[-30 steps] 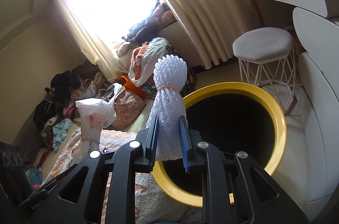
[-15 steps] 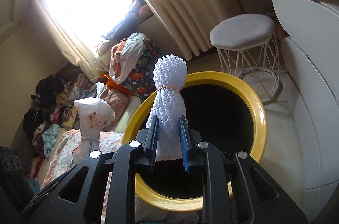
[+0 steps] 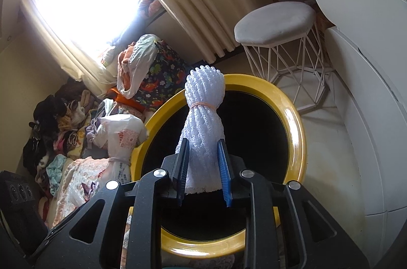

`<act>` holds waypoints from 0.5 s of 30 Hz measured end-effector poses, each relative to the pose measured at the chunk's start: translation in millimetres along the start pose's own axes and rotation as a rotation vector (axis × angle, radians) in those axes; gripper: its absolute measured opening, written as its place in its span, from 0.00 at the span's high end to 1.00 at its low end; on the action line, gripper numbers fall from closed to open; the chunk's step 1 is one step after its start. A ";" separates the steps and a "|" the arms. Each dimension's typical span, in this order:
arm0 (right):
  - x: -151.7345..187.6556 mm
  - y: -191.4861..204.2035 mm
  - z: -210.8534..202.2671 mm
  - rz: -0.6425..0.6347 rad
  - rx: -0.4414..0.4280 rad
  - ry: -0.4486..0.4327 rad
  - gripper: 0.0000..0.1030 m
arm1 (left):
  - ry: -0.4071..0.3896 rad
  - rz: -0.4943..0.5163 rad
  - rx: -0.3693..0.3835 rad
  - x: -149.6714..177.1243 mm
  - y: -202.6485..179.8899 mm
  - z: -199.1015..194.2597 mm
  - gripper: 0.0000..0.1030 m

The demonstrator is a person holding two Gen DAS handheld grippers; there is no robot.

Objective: Collect trash
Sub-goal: 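Open both tools to drop the net and bag into the bin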

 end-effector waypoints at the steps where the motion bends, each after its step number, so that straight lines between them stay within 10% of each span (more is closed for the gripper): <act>1: 0.8 -0.6 0.8 0.003 0.003 0.004 0.74 | -0.007 0.001 -0.005 0.4 1.4 -0.6 0.48; 5: 4.2 -0.3 3.4 0.004 0.011 0.020 0.59 | -0.043 -0.026 -0.034 0.2 7.7 -10.1 0.13; 15: 6.6 23.3 1.4 -0.076 -0.026 -0.004 0.50 | -0.112 -0.064 -0.123 6.7 33.9 -47.4 0.11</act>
Point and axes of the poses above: each gripper's, at about its wrist camera, not at the fingertips, and z roughly the way its jaws point, y to its left, x to its underside, the point moved 4 cm from there along z, roughly the way its jaws point, and after that the axes turned 12 degrees about -y, right-handed, at the moved point
